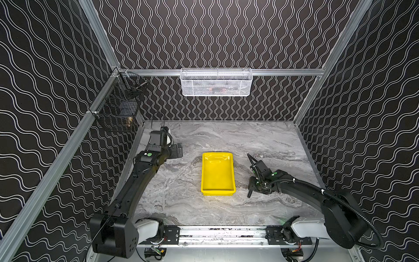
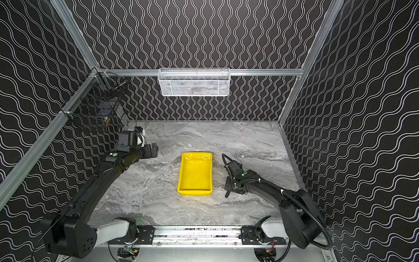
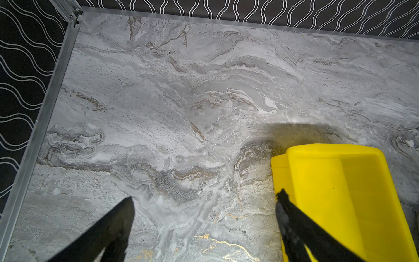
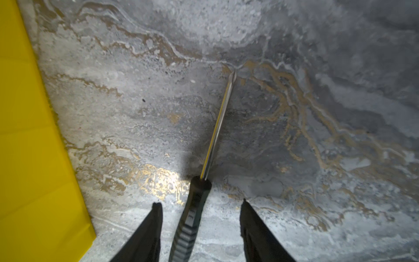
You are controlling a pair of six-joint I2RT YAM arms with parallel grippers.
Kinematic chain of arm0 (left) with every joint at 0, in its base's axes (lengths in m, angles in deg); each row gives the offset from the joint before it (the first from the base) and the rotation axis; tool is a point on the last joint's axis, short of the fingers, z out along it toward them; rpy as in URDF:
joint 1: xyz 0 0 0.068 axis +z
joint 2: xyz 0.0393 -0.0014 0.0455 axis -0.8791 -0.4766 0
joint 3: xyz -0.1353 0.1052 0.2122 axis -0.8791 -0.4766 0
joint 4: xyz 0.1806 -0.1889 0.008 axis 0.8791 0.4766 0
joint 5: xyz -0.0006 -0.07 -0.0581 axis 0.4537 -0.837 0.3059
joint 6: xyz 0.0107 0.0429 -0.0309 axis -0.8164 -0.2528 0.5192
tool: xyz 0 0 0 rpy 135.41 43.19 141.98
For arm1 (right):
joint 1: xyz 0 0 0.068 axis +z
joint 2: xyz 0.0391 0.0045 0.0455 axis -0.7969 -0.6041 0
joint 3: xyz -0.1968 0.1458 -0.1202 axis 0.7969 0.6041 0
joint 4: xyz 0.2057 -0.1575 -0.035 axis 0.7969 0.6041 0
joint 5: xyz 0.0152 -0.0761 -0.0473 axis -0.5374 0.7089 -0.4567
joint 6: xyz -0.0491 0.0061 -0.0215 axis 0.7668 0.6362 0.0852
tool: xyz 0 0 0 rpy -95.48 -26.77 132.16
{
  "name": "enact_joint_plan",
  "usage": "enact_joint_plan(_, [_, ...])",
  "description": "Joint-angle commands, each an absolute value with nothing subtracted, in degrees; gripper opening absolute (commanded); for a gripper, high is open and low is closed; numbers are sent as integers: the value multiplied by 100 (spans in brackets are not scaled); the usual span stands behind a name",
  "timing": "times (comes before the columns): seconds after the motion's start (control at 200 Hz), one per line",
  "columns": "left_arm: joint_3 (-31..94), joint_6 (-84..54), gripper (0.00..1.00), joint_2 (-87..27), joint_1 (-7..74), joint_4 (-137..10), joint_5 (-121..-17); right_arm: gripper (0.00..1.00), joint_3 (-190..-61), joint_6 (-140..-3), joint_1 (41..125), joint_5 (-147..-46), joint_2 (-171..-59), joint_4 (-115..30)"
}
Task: Put the screwdriver in the bin
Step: Pick up the screwdriver from the center of the table.
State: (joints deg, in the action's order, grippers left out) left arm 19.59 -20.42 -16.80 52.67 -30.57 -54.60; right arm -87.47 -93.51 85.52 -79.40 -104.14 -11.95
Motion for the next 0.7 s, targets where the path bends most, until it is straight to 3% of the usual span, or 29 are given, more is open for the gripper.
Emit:
enact_joint_plan(0.0, [1970,-2072,99,-1689,5268,-3044,-5476,53,-8757,-9298,8562,-7883,-10469,-1187])
enact_joint_plan(0.43, [1970,-2072,99,-1705,5275,-3038,-5476,43,-8852,-9181,8570,-8199,-10915,-1373])
enact_joint_plan(0.696, [1969,-2081,99,-1725,5269,-3029,-5455,28,-9072,-8974,8571,-8138,-11235,-1316])
